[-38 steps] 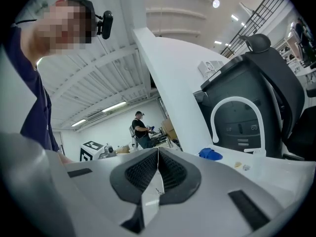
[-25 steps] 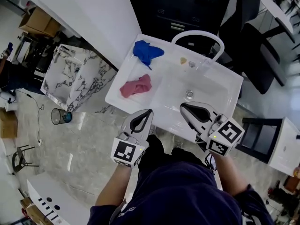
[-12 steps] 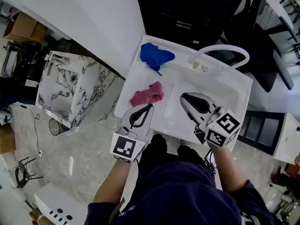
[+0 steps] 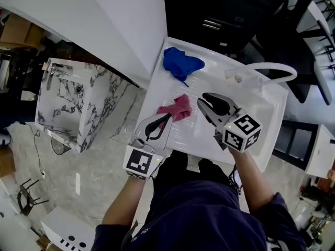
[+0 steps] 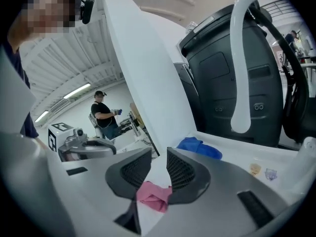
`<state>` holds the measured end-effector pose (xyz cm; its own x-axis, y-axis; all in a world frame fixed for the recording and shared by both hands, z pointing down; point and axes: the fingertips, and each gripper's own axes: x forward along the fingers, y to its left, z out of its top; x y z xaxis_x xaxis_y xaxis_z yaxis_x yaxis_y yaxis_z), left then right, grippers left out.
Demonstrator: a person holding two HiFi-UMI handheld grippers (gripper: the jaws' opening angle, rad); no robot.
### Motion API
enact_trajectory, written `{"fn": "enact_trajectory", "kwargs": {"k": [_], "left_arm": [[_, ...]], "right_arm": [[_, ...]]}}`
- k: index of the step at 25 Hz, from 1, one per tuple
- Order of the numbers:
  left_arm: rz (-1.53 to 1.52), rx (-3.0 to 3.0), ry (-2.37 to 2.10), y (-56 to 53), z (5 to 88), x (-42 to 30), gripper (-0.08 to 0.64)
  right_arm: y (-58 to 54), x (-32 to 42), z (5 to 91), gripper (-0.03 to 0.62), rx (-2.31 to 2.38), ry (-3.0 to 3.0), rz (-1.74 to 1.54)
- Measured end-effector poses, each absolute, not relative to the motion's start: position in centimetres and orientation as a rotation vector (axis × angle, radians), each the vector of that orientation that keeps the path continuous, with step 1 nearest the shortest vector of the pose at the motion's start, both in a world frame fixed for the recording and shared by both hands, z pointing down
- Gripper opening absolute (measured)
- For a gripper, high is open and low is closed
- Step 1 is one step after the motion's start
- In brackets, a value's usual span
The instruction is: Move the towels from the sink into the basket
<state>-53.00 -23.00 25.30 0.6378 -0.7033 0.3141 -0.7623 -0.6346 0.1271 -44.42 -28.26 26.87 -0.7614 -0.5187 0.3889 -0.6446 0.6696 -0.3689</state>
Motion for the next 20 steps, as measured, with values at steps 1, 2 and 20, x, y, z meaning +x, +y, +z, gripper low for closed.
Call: {"fn": "enact_trajectory", "kwargs": {"k": [1,2,20], "left_arm": [[0.345,2.609,-1.185,-23.2,25.6,-53.2,0.003],[0.346,2.606,-1.178,-23.4,25.9,-53.4,0.003],[0.374,2.569,-1.097,-26.5,29.9,-54.6,0.003]], "right_arm": [[-28.7,-44.7,27.5,0.091,0.941,-2.617,0.726],[-29.1,-44.9,28.1,0.098,0.945,-2.603,0.725],[-36.0,-47.6,35.2,0.176,0.98,-2.491,0.702]]}}
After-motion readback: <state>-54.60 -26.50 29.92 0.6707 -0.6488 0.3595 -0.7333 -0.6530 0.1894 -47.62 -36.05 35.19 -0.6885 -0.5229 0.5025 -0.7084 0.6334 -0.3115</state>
